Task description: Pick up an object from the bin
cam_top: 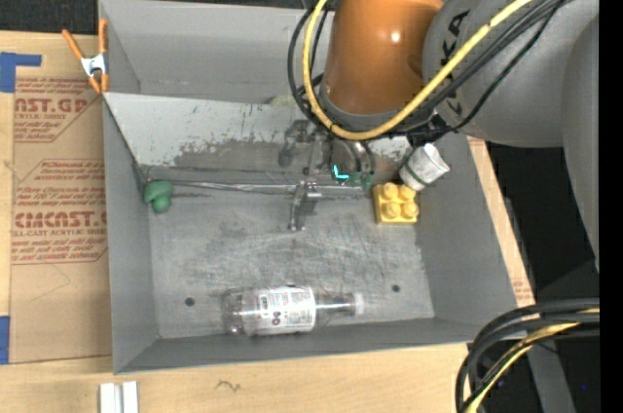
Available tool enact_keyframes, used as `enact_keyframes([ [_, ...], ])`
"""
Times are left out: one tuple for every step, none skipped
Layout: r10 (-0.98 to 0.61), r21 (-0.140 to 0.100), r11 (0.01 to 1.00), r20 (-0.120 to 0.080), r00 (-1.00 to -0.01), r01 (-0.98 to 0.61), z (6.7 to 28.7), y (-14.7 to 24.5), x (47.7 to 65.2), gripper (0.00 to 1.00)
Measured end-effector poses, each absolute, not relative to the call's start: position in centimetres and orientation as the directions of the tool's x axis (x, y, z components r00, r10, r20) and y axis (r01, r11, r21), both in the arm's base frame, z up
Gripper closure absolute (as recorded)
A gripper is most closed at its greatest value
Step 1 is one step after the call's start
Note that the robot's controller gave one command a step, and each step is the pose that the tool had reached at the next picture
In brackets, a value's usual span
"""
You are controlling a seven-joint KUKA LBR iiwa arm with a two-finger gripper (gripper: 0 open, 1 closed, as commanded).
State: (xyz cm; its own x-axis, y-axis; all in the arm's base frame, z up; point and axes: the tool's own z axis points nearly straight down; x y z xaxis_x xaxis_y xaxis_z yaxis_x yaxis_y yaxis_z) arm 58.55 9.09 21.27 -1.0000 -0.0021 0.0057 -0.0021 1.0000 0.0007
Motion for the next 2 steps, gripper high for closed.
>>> enact_keyframes([
  [-0.001,0.001,1.0,-0.002,-1.0,-0.001,21.7,9.0,58.7,0.0],
  [-0.087,0.0,0.996,-0.004,-0.996,-0.087,15.3,7.4,54.0,0.0],
])
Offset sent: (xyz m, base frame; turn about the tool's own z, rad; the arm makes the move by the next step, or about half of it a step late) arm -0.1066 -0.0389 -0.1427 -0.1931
